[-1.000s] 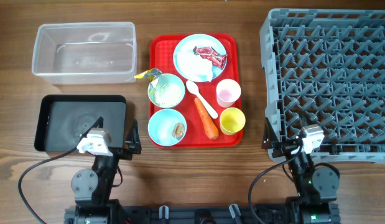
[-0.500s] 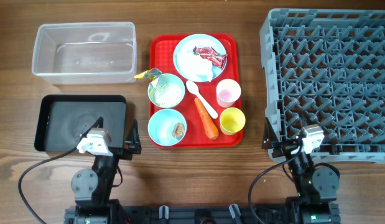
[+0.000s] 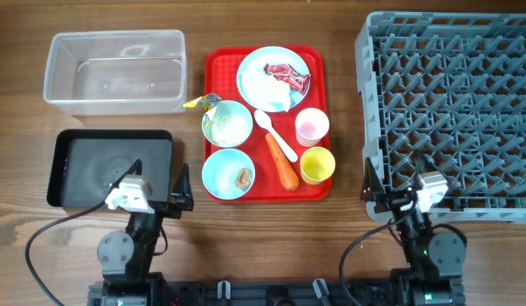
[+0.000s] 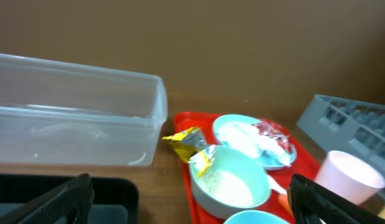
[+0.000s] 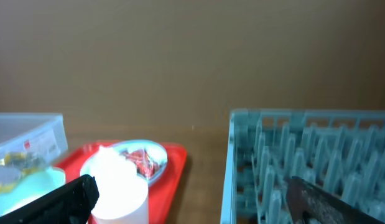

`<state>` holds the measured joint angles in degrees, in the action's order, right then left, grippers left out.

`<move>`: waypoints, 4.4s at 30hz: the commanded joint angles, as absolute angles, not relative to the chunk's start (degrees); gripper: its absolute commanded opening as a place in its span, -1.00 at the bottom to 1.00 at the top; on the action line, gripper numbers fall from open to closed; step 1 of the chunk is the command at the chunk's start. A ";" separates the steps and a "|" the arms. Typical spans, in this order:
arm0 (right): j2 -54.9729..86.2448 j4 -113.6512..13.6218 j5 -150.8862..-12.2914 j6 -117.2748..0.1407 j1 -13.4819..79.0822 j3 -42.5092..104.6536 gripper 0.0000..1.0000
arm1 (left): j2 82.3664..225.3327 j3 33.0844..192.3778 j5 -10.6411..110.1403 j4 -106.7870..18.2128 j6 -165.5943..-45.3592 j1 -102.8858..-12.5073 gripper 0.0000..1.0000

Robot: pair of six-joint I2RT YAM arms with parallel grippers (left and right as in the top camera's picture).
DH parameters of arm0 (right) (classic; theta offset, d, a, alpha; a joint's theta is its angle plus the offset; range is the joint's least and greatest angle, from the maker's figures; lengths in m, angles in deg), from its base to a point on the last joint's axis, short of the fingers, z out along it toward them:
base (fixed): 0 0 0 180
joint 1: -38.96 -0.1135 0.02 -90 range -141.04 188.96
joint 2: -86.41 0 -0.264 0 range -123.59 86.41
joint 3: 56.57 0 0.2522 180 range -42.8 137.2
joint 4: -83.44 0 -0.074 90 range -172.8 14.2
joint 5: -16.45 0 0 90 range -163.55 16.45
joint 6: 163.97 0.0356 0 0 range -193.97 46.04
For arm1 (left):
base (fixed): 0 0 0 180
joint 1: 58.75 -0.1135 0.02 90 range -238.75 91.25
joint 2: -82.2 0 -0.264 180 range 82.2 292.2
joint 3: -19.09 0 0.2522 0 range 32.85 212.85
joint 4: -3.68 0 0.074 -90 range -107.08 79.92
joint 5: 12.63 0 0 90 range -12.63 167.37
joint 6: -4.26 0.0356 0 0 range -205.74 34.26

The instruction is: Sort waste into correct bins and load items into the dishwasher rack

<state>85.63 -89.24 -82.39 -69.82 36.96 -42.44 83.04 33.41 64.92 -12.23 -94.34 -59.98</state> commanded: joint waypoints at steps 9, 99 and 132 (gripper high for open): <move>79.60 -84.17 -91.19 -71.11 36.68 -23.78 0.99 | 90.23 44.82 54.47 -19.95 -99.13 -60.24 1.00; 14.05 -41.68 -97.29 -61.82 36.68 23.87 0.99 | 171.08 106.33 87.15 -28.43 -111.02 -42.87 -0.92; 10.75 -41.33 -97.31 -60.45 36.68 23.87 0.97 | 190.12 106.26 73.79 -15.93 -91.72 -34.52 1.00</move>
